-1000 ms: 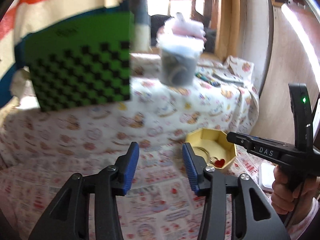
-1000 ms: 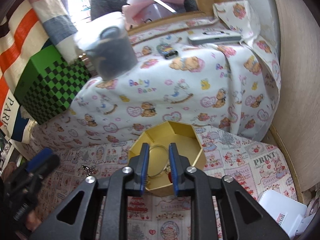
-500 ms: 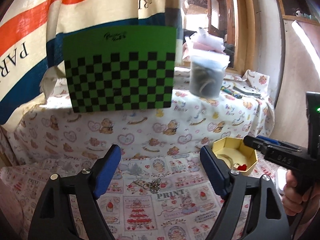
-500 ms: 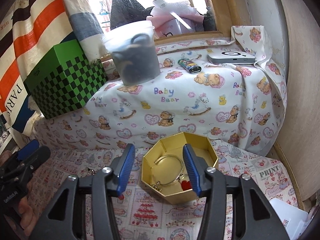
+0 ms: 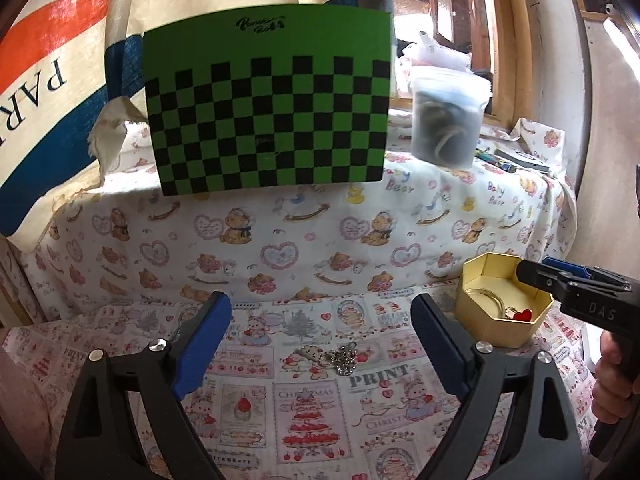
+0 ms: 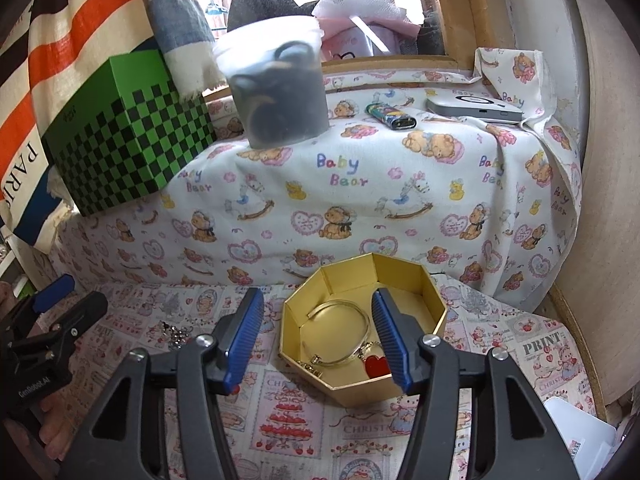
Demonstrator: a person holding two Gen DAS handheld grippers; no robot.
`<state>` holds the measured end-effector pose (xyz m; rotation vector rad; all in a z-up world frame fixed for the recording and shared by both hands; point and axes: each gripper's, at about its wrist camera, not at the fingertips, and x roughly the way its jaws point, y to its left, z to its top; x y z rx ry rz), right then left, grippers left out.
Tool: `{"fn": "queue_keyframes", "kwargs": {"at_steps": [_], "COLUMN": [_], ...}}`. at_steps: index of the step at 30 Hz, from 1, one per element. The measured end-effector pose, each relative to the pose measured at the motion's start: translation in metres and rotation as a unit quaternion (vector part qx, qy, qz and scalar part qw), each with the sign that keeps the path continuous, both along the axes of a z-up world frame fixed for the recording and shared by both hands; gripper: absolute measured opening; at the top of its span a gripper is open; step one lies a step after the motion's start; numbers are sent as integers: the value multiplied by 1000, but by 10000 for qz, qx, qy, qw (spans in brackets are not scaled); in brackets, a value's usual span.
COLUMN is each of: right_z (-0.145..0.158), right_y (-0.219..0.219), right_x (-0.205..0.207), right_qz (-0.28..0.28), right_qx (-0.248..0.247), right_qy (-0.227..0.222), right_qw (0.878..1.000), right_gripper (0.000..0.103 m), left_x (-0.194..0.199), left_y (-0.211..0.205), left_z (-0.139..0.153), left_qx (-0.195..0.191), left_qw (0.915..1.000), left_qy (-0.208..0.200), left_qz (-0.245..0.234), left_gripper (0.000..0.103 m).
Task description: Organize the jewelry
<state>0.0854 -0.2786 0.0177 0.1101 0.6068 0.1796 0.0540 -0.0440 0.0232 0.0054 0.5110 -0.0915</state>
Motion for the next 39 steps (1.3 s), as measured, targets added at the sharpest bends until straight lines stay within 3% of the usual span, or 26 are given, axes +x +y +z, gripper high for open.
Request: {"fn": "queue_keyframes", "kwargs": {"at_steps": [8, 16, 21, 25, 27, 29, 32, 36, 39], "right_z": [-4, -6, -7, -7, -7, -8, -10, -13, -14], "right_y": [2, 3, 6, 5, 4, 4, 5, 8, 9], "right_x": [2, 3, 4, 4, 4, 5, 5, 6, 6], "right_qz": [-62, -141, -135, -129, -127, -144, -157, -139, -136], "right_qx": [-56, -125, -183, -133, -87, -77, -103, -134, -157], "right_qy": [2, 8, 17, 36, 62, 82, 104, 137, 157], "right_qw": [10000, 9998, 9997, 9998, 9999, 9998, 9998, 9997, 9997], "right_gripper": [57, 58, 59, 59, 59, 59, 59, 59, 59], "left_x": [7, 20, 32, 39, 43, 46, 51, 58, 59], "left_y": [7, 12, 22, 30, 34, 36, 37, 33, 19], "left_z": [-9, -23, -32, -40, -43, -47, -53, -59, -58], "left_qx": [19, -4, -282, -508, -691, -903, -1165, -1385, -1184], "left_qw": [9999, 9988, 9954, 9916, 9895, 9863, 9809, 9733, 9759], "left_qy": [113, 387, 845, 1135, 1240, 1378, 1557, 1783, 1760], "left_qz": [126, 284, 366, 357, 274, 99, -116, -425, -516], "left_gripper": [98, 98, 98, 86, 76, 57, 43, 38, 38]}}
